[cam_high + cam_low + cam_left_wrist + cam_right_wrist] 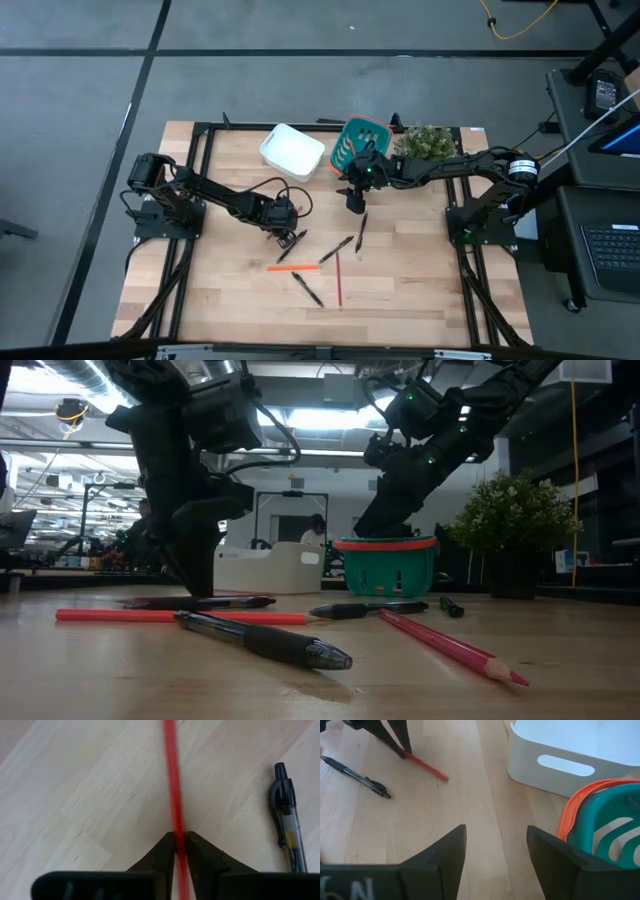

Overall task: Sort pens & pencils
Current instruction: Put the red pencil into the green basket

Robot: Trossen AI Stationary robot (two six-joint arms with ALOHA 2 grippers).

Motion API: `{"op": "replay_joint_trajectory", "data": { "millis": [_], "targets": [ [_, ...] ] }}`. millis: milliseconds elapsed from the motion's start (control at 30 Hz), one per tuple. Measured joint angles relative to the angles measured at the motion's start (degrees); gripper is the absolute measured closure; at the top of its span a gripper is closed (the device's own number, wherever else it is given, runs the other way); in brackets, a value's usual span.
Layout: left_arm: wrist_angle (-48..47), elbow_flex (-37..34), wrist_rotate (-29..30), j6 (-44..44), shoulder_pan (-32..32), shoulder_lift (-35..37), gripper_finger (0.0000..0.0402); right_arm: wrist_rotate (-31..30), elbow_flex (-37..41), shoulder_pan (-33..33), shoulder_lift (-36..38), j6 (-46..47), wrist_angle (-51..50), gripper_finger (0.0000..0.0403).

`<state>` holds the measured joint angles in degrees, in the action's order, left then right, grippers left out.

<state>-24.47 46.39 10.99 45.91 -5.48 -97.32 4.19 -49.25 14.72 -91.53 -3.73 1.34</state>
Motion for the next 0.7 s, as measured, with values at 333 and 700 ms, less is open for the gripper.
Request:
{"op": "replay_joint_trajectory", "data": {
  "millis": [333, 700],
  "targets": [
    [0.08, 0.0, 0.04, -1.55, 0.0, -0.02, 0.0384, 0.0, 0.0, -0.01, 0.0, 0.09, -0.02, 0.0194],
    [1.59, -0.45, 0.67, -7.23, 0.06, 1.42, 0.0384, 0.0, 0.0, 0.0, 0.0, 0.21, -0.64, 0.0194]
  ]
}}
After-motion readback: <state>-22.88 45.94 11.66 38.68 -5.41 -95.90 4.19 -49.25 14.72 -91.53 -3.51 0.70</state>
